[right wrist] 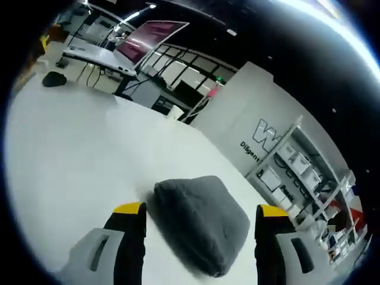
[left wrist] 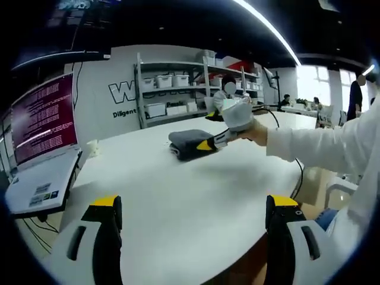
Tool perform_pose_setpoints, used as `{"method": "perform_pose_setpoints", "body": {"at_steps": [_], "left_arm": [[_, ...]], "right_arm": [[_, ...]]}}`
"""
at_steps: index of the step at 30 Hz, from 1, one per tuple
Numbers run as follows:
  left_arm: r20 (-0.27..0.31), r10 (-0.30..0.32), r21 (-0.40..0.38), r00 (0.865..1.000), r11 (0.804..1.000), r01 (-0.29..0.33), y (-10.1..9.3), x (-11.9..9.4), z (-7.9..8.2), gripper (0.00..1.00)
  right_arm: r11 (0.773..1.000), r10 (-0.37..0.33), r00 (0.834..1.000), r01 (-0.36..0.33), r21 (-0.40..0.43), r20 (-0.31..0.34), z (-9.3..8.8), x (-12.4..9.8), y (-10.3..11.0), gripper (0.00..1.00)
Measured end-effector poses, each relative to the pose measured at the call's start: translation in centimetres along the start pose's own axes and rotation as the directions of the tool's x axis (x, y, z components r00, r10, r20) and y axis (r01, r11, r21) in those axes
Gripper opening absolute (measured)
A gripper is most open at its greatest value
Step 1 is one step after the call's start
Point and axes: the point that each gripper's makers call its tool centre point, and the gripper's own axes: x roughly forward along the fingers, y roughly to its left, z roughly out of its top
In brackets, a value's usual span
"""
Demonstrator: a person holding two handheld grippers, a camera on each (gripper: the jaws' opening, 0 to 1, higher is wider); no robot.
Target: Open the folded towel by lifting each exposed corner and separating the folded layers until the towel lies flat within the target outline without major curled edges
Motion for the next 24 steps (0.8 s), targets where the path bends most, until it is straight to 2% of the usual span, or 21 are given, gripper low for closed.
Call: {"method": "perform_pose_setpoints", "body": {"at_steps": [6,12,15,21,24], "left_arm": [[0.013,0.004,0.005,1.000,1.000,-0.004,-0.1,-0.6,0.5,1.00],[0.039,0.008,0.019,0.999,1.000,-0.009,-0.3,-1.4,1.3,1.00],[0.048,0.008,0.023,0.999,1.000,-0.009,-0.3,-1.7,1.6,1.00],[0.053,0.012,0.022,0.999,1.000,-0.013,-0.2,-2.0,1.7,1.00],[0.062,0.021,0.021,0.998,1.000,-0.022,-0.1,-2.4,1.9,1.00]], "right_arm": [[0.999,0.012,1.000,-0.012,-0.033,-0.003,0.8,2.2,1.5,0.61],[0.995,0.048,0.998,-0.052,-0.089,-0.050,-0.1,4.0,3.8,0.48],[0.991,0.037,0.996,-0.047,-0.127,-0.082,-0.8,4.9,4.1,0.42],[0.990,0.044,0.993,-0.058,-0.127,-0.111,-1.6,5.2,4.5,0.27],[0.991,0.100,0.988,-0.110,-0.080,-0.119,-2.1,5.5,4.8,0.21]]}}
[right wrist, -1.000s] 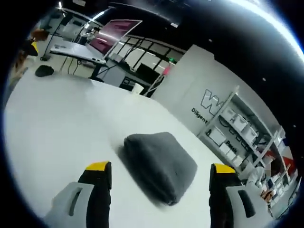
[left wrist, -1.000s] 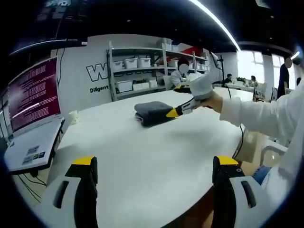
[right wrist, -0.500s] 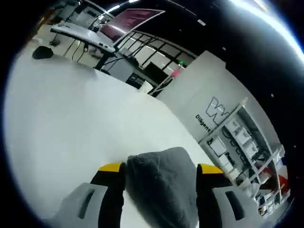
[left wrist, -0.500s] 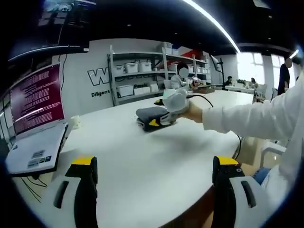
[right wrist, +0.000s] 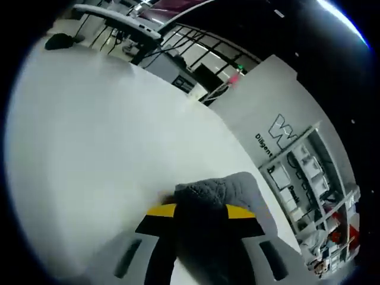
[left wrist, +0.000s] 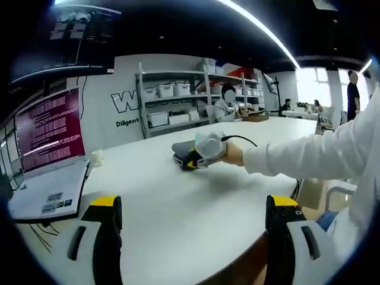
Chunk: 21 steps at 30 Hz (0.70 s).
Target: Open the folded towel by lifting each exposed corner and separating the folded layers until the towel lies flat within the target outline without major curled edges
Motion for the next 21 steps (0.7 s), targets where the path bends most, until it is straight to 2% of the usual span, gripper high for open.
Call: {"method": "perform_pose_setpoints", "body": {"at_steps": [4,7,9,10,12,16,21], "left_arm": [[0.007,0.000,0.002,1.000,1.000,0.000,0.0,-0.1,0.3,1.00],[0.012,-0.001,0.005,1.000,1.000,0.001,-0.1,-0.1,0.4,1.00],[0.010,-0.002,0.006,1.000,1.000,0.002,-0.2,0.0,0.4,1.00],[0.006,-0.005,0.010,1.000,1.000,0.005,-0.4,0.0,0.4,1.00],[0.006,-0.008,0.012,1.000,1.000,0.008,-0.5,0.0,0.4,1.00],[0.006,-0.014,0.016,1.000,1.000,0.014,-0.7,0.1,0.5,1.00],[0.001,-0.015,0.019,1.000,1.000,0.015,-0.9,0.1,0.4,1.00]], "right_arm": [[0.993,0.043,0.999,-0.046,0.104,0.025,0.0,-0.5,-0.2,0.13],[0.975,0.058,0.997,-0.067,0.213,0.047,0.0,-0.8,-1.1,0.09],[0.967,0.063,0.996,-0.075,0.244,0.055,0.0,-0.9,-1.3,0.08],[0.946,0.084,0.994,-0.102,0.307,0.071,0.1,-1.0,-1.4,0.08],[0.922,0.111,0.990,-0.137,0.362,0.092,0.2,-1.3,-1.5,0.08],[0.898,0.138,0.983,-0.176,0.403,0.120,-0.1,-1.7,-1.9,0.08],[0.890,0.184,0.976,-0.217,0.401,0.120,-1.0,-1.5,-1.4,0.09]]}}
